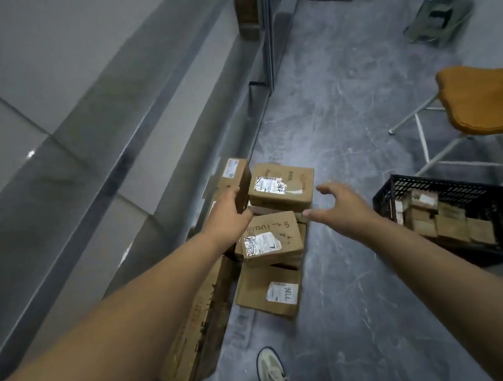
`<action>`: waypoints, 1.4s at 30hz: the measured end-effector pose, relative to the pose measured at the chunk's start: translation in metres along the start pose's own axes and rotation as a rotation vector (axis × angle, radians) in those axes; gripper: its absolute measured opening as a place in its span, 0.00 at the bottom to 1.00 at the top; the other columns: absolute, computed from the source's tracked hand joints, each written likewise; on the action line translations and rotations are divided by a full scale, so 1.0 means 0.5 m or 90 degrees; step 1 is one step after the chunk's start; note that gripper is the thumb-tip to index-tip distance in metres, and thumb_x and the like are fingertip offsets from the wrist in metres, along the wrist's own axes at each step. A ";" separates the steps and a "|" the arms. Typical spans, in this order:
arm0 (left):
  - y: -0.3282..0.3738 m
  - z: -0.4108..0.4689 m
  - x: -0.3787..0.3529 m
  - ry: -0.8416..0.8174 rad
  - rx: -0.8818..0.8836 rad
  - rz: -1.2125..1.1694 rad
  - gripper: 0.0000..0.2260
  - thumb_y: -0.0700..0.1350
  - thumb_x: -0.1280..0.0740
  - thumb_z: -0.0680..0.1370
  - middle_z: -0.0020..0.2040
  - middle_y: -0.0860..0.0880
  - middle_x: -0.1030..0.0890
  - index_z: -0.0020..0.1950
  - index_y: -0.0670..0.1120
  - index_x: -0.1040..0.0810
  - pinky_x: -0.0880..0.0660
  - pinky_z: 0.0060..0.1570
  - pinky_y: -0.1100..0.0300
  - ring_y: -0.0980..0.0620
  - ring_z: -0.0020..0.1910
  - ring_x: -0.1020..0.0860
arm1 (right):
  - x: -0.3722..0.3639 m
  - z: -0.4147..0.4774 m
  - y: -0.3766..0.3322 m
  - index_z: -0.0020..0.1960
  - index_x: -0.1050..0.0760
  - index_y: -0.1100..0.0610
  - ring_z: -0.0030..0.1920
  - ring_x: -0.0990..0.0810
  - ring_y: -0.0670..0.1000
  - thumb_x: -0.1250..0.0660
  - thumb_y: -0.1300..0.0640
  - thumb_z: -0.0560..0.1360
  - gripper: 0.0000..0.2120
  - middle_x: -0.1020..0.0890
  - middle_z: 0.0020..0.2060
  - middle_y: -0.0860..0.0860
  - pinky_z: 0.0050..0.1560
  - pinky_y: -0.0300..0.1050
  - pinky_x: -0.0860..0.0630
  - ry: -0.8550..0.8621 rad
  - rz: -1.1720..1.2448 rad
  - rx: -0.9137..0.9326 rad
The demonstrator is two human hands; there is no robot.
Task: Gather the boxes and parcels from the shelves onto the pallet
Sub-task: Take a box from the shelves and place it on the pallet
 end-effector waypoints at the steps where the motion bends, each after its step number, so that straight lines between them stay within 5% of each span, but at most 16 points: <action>1: -0.035 0.037 -0.023 -0.003 0.019 -0.006 0.23 0.43 0.34 0.78 0.68 0.48 0.28 0.72 0.51 0.36 0.24 0.43 0.64 0.58 0.50 0.27 | -0.026 0.047 0.022 0.73 0.35 0.55 0.68 0.31 0.52 0.25 0.51 0.71 0.35 0.31 0.70 0.51 0.61 0.44 0.32 -0.002 0.012 -0.007; 4: -0.160 0.139 -0.105 -0.029 0.100 -0.020 0.26 0.42 0.35 0.79 0.70 0.46 0.29 0.75 0.49 0.39 0.24 0.36 0.71 0.51 0.58 0.24 | -0.117 0.178 0.107 0.71 0.32 0.55 0.61 0.29 0.46 0.26 0.54 0.71 0.30 0.28 0.68 0.52 0.51 0.36 0.32 -0.021 0.039 -0.010; 7: -0.272 0.234 -0.193 -0.034 0.163 -0.013 0.27 0.43 0.35 0.79 0.71 0.44 0.31 0.76 0.47 0.41 0.24 0.60 0.52 0.45 0.66 0.27 | -0.214 0.291 0.233 0.70 0.31 0.56 0.52 0.31 0.41 0.28 0.56 0.73 0.27 0.26 0.67 0.52 0.38 0.28 0.34 -0.072 0.071 -0.072; 10: -0.368 0.320 -0.272 -0.021 0.210 0.002 0.28 0.44 0.34 0.79 0.73 0.42 0.33 0.77 0.44 0.41 0.31 0.68 0.49 0.44 0.70 0.31 | -0.301 0.400 0.358 0.70 0.32 0.56 0.45 0.29 0.39 0.29 0.56 0.75 0.26 0.25 0.67 0.53 0.32 0.27 0.35 -0.113 0.075 -0.140; 15: -0.498 0.404 -0.371 0.029 0.317 -0.042 0.29 0.44 0.33 0.78 0.72 0.41 0.31 0.75 0.38 0.40 0.32 0.59 0.62 0.45 0.69 0.30 | -0.431 0.510 0.495 0.76 0.41 0.58 0.67 0.29 0.56 0.31 0.51 0.76 0.33 0.31 0.71 0.57 0.57 0.47 0.29 -0.171 0.070 -0.263; 19: -0.568 0.402 -0.430 0.049 0.430 -0.140 0.24 0.46 0.35 0.79 0.66 0.43 0.25 0.72 0.41 0.36 0.32 0.50 0.63 0.45 0.59 0.24 | -0.510 0.534 0.525 0.69 0.32 0.59 0.53 0.27 0.52 0.37 0.54 0.79 0.21 0.25 0.65 0.57 0.42 0.40 0.29 -0.212 0.118 -0.345; 22: -0.590 0.377 -0.459 0.067 0.473 -0.211 0.19 0.45 0.34 0.78 0.58 0.45 0.22 0.67 0.42 0.31 0.29 0.44 0.62 0.49 0.49 0.24 | -0.523 0.529 0.512 0.65 0.29 0.59 0.48 0.26 0.53 0.33 0.55 0.77 0.18 0.23 0.62 0.58 0.31 0.39 0.33 -0.205 0.139 -0.388; 24: -0.578 0.349 -0.465 0.079 0.468 -0.230 0.19 0.43 0.33 0.76 0.55 0.46 0.23 0.66 0.43 0.32 0.27 0.37 0.65 0.52 0.46 0.23 | -0.506 0.524 0.497 0.61 0.29 0.59 0.48 0.24 0.54 0.31 0.55 0.76 0.17 0.23 0.60 0.58 0.36 0.42 0.30 -0.177 0.133 -0.394; 27: -0.546 0.295 -0.440 0.117 0.432 -0.235 0.21 0.42 0.30 0.73 0.60 0.45 0.26 0.64 0.44 0.33 0.26 0.49 0.59 0.49 0.55 0.24 | -0.466 0.496 0.463 0.66 0.31 0.61 0.60 0.25 0.59 0.30 0.50 0.74 0.25 0.25 0.62 0.57 0.49 0.49 0.27 -0.175 0.085 -0.385; 32: -0.492 0.178 -0.305 0.195 0.396 -0.308 0.14 0.44 0.31 0.75 0.60 0.46 0.26 0.54 0.52 0.33 0.22 0.54 0.51 0.49 0.54 0.21 | -0.398 0.426 0.325 0.68 0.33 0.60 0.60 0.25 0.59 0.32 0.50 0.76 0.26 0.25 0.63 0.58 0.53 0.52 0.25 -0.218 0.088 -0.318; 35: -0.450 0.074 -0.185 0.249 0.368 -0.364 0.08 0.45 0.33 0.77 0.52 0.50 0.21 0.50 0.55 0.32 0.24 0.34 0.65 0.58 0.40 0.18 | -0.371 0.343 0.211 0.68 0.32 0.59 0.59 0.24 0.58 0.34 0.50 0.76 0.24 0.24 0.61 0.58 0.60 0.57 0.25 -0.260 0.102 -0.271; 39: -0.377 -0.155 -0.010 0.369 0.273 -0.384 0.06 0.41 0.34 0.77 0.44 0.51 0.20 0.51 0.48 0.30 0.27 0.35 0.67 0.60 0.39 0.21 | -0.319 0.151 0.024 0.65 0.27 0.62 0.56 0.23 0.57 0.39 0.50 0.80 0.19 0.22 0.59 0.58 0.60 0.56 0.25 -0.285 0.085 -0.154; 42: -0.328 -0.389 0.075 0.481 0.234 -0.369 0.09 0.38 0.34 0.77 0.45 0.53 0.22 0.54 0.47 0.31 0.29 0.37 0.74 0.69 0.37 0.24 | -0.290 -0.036 -0.089 0.65 0.27 0.61 0.53 0.22 0.54 0.40 0.51 0.80 0.18 0.20 0.59 0.56 0.47 0.46 0.24 -0.307 0.062 -0.048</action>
Point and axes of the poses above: each hand's wrist, its own z-axis towards the middle knuckle, its own x-axis out of the back of the hand, y = z × x, the point moved 6 cm from there along z, towards the middle knuckle
